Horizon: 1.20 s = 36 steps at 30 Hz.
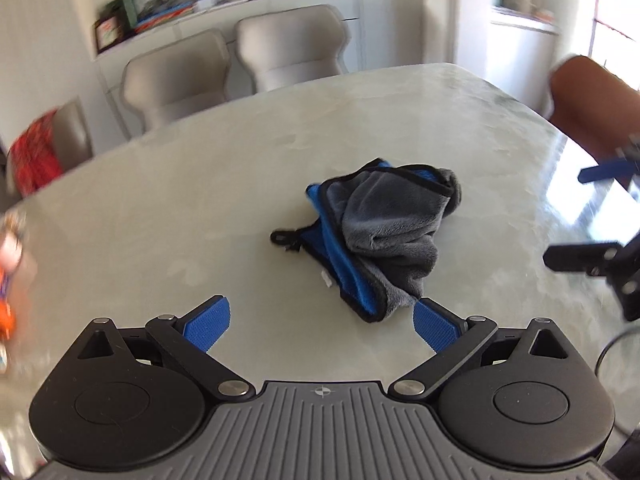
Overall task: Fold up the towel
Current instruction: 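Move both tools to the crumpled towel and close the right gripper on its edge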
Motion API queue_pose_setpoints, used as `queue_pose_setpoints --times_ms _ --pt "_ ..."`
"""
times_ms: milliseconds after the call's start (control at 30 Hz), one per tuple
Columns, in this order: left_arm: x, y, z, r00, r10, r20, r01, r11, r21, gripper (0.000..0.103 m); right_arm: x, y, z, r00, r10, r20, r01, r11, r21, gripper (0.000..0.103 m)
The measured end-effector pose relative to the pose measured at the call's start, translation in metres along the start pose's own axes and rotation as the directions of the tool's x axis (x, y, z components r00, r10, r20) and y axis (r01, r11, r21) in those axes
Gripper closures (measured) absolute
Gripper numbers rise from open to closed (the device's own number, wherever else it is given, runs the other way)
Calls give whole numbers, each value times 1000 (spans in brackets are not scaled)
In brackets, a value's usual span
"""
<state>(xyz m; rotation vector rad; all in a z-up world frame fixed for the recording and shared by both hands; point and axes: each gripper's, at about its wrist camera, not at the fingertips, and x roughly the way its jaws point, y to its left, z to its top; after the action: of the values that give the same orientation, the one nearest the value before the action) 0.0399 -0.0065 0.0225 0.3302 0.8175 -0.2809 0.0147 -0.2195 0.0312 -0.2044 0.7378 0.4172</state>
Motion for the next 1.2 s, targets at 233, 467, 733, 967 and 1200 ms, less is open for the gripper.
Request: queue_pose_setpoints --times_ms 233,467,733,967,1200 --pt "9 5 22 997 -1 73 -15 977 215 2 3 -6 17 992 74 99 -51 974 -222 0" --pt "32 -10 32 998 -56 35 33 883 467 4 31 -8 39 997 62 -38 -71 932 -355 0" --pt "70 -18 39 996 -93 6 71 798 598 6 72 -15 46 983 139 -119 -175 907 -382 1" --pt "90 -6 54 989 -145 -31 137 811 568 6 99 -22 53 985 128 -114 -161 919 -359 5" --pt "107 3 68 978 -198 -69 202 802 562 6 119 -26 58 979 145 -145 -189 908 -373 36"
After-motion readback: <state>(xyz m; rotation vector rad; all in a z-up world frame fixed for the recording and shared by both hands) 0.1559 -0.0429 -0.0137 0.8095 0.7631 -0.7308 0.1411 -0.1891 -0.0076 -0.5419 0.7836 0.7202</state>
